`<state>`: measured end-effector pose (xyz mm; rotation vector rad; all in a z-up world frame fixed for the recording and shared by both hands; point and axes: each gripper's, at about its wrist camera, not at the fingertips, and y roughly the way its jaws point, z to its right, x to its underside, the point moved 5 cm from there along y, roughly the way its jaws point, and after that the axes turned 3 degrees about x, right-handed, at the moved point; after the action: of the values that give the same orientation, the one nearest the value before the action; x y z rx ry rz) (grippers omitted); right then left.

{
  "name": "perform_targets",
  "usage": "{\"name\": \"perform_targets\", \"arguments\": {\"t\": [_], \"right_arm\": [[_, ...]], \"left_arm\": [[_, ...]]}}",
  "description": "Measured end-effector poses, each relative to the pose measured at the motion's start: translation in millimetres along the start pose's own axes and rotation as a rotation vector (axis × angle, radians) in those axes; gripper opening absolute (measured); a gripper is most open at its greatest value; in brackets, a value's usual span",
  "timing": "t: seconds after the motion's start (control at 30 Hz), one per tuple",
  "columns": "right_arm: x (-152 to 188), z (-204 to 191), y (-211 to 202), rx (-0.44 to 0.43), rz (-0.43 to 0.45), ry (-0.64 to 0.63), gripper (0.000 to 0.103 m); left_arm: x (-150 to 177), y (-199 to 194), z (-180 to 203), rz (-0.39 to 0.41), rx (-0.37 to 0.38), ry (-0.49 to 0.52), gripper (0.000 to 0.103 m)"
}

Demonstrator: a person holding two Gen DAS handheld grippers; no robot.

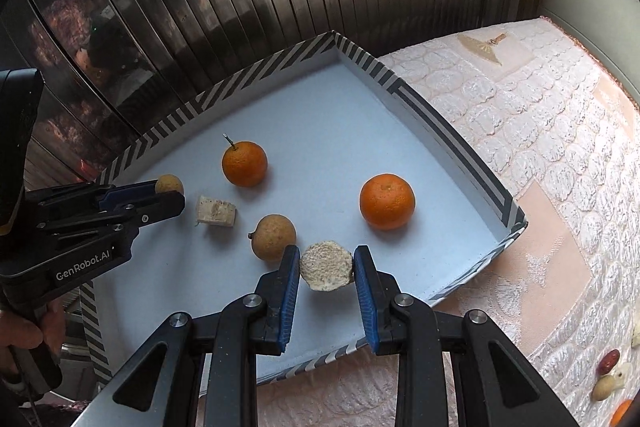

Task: Organize fruits
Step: 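Open the left tool to drop the tan fruit while the right tool releases the pale slice, then grasp the red date with the left tool while the right tool grasps a tan round fruit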

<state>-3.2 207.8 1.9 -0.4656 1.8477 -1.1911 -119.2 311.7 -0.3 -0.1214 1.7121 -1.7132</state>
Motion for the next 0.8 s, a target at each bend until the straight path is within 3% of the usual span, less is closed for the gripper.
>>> {"name": "perform_targets", "arguments": {"t": [0.2, 0.27, 0.33, 0.4, 0.6, 0.8], "right_arm": [[1, 0, 5, 0.003, 0.003, -0.004, 0.026], [1, -1, 5, 0.000, 0.010, 0.000, 0.027], [1, -1, 3, -0.004, 0.019, 0.006, 0.029], [1, -2, -3, -0.012, 0.034, 0.011, 0.030], [5, 7, -36, -0.024, 0.103, 0.056, 0.031], [22, 39, -69, 0.029, 0.156, 0.144, 0.032]], "left_arm": [[-3, 8, 1, -0.013, -0.001, -0.019, 0.023], [-6, 10, 1, -0.009, -0.010, -0.020, 0.028], [-8, 9, 2, -0.004, -0.021, -0.019, 0.048], [-8, 3, 4, 0.020, -0.033, -0.021, 0.055], [-19, -17, 27, 0.089, -0.059, 0.032, 0.057], [-29, -28, 75, 0.120, 0.007, 0.112, 0.057]]}}
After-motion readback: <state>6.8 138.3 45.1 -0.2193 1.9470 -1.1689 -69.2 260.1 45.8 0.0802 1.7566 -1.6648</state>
